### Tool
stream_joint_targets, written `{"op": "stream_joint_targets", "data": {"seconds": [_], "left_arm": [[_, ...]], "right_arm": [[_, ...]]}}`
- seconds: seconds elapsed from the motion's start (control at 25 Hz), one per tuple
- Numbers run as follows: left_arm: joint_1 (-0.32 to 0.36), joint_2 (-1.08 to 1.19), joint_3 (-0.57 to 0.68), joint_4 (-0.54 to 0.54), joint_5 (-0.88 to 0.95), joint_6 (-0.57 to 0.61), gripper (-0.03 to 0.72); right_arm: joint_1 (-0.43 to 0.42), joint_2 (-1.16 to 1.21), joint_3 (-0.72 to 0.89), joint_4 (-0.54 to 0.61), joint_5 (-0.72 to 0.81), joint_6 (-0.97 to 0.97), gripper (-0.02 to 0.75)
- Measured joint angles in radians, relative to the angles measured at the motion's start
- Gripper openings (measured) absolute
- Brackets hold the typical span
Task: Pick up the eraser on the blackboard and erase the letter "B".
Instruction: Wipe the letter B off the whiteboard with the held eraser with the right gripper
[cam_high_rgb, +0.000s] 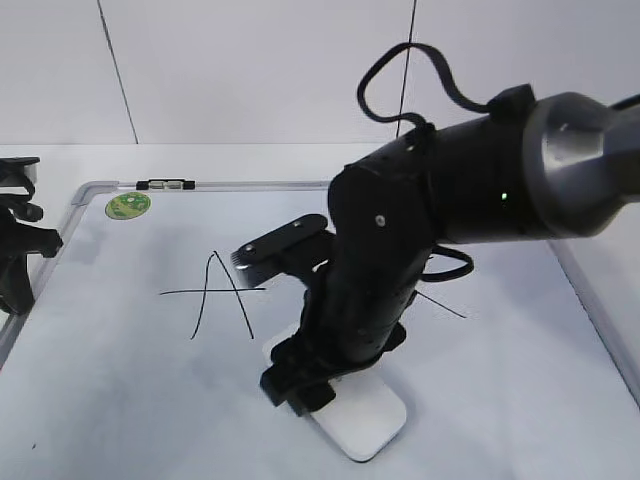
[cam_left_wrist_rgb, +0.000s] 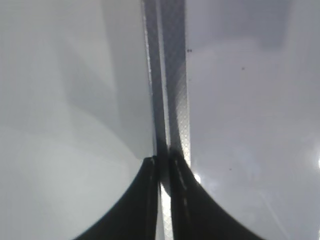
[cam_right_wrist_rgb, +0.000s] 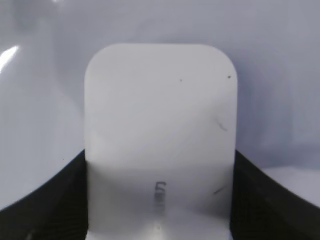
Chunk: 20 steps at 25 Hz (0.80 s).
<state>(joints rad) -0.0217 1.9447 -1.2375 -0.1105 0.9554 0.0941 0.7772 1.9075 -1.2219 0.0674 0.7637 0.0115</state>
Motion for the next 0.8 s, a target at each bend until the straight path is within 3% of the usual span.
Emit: {"op": "stream_joint_targets", "data": {"seconds": [0.28,0.8], "left_arm": [[0.0,0.0,0.0,0.0,0.0,0.0,0.017],[0.0,0.0,0.0,0.0,0.008,0.0,0.017]], "right_arm": [[-0.127,0.0,0.0,-0.083,0.0,0.078,0.551],[-0.142,-0.084,0.024,-0.107,0.032,0.088,0.551]]}}
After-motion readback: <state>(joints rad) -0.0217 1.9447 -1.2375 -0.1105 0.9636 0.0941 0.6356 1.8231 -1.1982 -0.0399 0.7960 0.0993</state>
